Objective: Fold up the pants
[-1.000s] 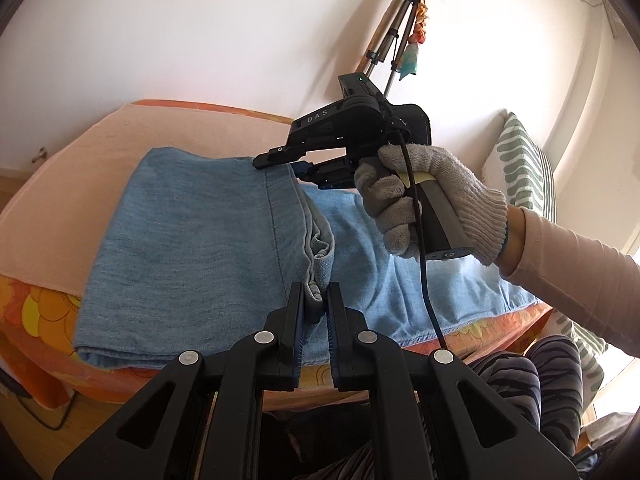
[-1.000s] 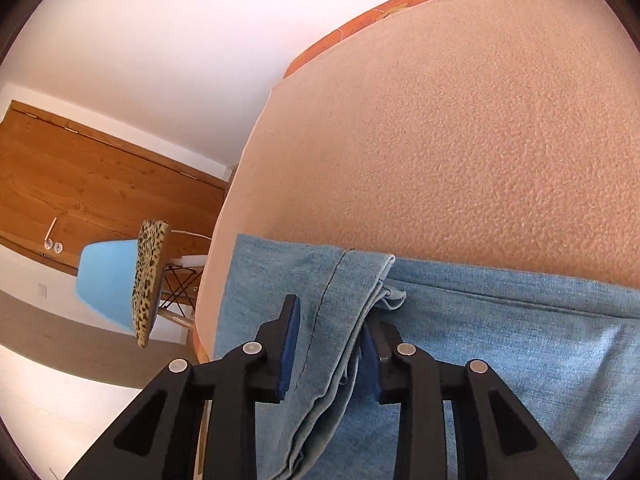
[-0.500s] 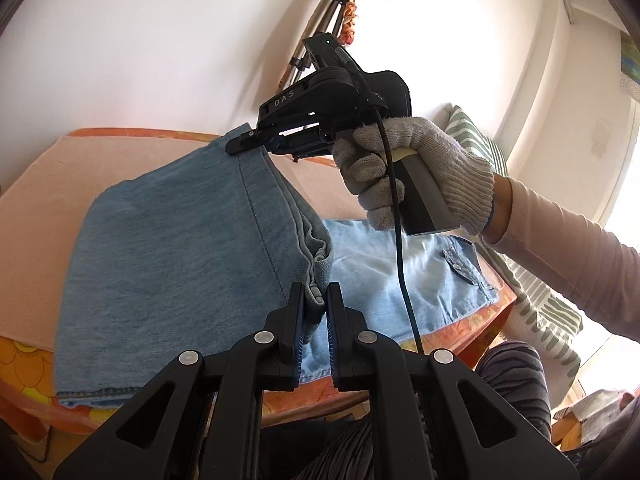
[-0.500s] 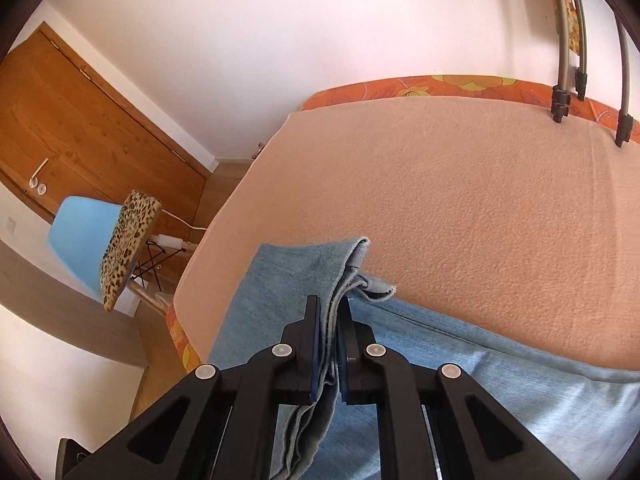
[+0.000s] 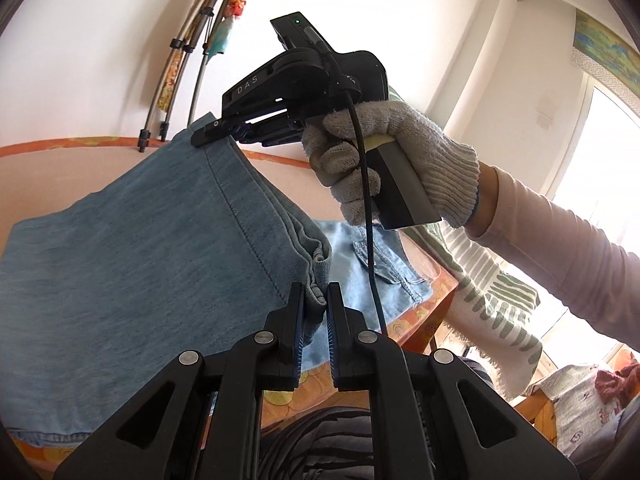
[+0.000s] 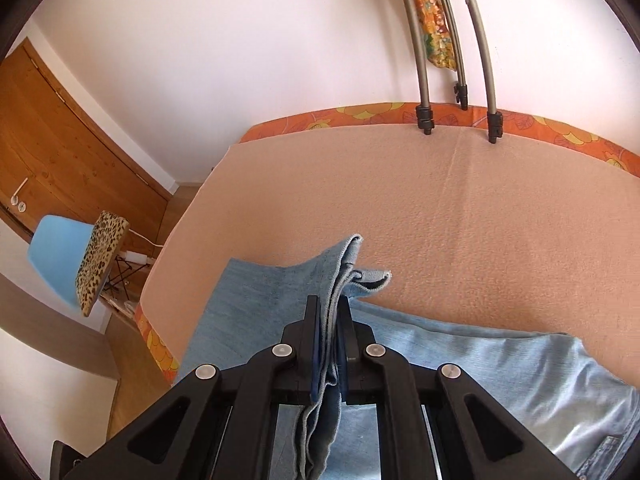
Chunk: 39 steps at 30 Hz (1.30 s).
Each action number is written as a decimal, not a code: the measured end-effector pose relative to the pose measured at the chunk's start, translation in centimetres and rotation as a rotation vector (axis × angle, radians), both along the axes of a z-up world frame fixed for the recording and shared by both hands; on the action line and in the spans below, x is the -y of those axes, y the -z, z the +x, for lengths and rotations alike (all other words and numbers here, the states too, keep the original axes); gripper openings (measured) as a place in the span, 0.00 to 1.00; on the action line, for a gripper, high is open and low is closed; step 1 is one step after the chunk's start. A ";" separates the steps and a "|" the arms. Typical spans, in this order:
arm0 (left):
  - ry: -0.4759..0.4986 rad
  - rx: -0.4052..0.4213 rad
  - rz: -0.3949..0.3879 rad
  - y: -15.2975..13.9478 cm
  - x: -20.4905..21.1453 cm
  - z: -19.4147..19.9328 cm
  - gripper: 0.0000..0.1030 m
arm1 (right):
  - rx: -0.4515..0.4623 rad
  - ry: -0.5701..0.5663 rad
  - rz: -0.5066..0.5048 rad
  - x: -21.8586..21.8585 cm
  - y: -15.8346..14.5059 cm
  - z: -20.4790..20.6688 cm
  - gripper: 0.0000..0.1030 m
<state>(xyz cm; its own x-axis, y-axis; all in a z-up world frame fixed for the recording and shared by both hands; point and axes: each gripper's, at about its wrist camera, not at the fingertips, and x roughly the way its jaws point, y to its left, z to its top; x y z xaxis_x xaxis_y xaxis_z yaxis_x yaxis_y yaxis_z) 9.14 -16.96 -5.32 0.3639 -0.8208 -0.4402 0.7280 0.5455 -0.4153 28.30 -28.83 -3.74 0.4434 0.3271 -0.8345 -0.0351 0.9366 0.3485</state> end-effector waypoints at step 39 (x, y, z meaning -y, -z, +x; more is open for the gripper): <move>0.483 -0.013 0.100 1.8 24.8 -3.6 0.09 | -0.041 0.372 -0.061 28.0 1.2 -15.0 0.04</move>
<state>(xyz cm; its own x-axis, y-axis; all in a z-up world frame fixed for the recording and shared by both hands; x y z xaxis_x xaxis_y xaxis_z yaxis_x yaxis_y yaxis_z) 5.52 -41.72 -7.15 -0.0542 -0.8477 -0.5277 0.9029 0.1842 -0.3885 13.30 -56.83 -4.99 0.4885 0.0994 -0.8669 0.3243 0.9017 0.2861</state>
